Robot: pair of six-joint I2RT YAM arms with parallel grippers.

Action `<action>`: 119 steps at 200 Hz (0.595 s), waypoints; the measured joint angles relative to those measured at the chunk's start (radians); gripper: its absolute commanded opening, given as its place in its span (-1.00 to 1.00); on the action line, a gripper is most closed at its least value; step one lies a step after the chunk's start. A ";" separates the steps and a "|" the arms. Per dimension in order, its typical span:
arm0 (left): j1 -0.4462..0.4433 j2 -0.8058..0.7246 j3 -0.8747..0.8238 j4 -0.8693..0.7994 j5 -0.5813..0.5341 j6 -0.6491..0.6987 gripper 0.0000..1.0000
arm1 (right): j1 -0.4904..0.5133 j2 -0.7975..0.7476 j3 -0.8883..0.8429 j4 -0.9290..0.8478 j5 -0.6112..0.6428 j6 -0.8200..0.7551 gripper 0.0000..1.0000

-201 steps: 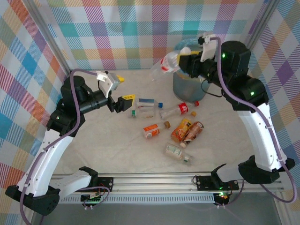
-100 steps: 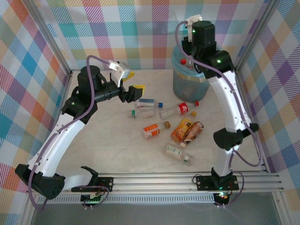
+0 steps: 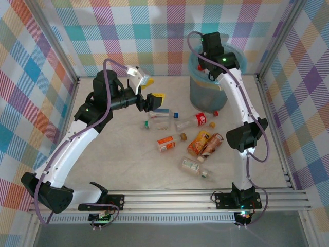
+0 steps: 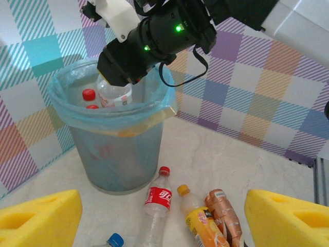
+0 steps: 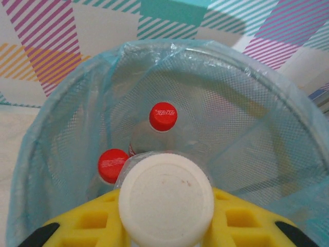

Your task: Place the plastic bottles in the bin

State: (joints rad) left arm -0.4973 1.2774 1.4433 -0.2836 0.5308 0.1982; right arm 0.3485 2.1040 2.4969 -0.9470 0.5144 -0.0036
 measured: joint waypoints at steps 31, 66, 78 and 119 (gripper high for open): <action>0.000 0.001 -0.018 0.006 0.003 0.000 0.64 | -0.048 0.004 -0.088 0.048 -0.084 0.053 -0.81; 0.000 0.008 -0.036 0.007 0.003 0.000 0.64 | -0.089 0.009 -0.225 0.152 -0.182 0.094 -0.77; 0.000 0.012 -0.039 0.008 0.003 -0.001 0.64 | -0.098 0.005 -0.246 0.210 -0.206 0.101 -0.75; 0.000 0.021 -0.040 0.018 0.003 -0.004 0.64 | -0.127 -0.018 -0.334 0.322 -0.262 0.113 -0.65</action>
State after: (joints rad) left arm -0.4973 1.2987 1.4029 -0.2657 0.5335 0.1940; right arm 0.2211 2.0857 2.1628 -0.6250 0.2520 0.1097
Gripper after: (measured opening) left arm 0.819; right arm 0.303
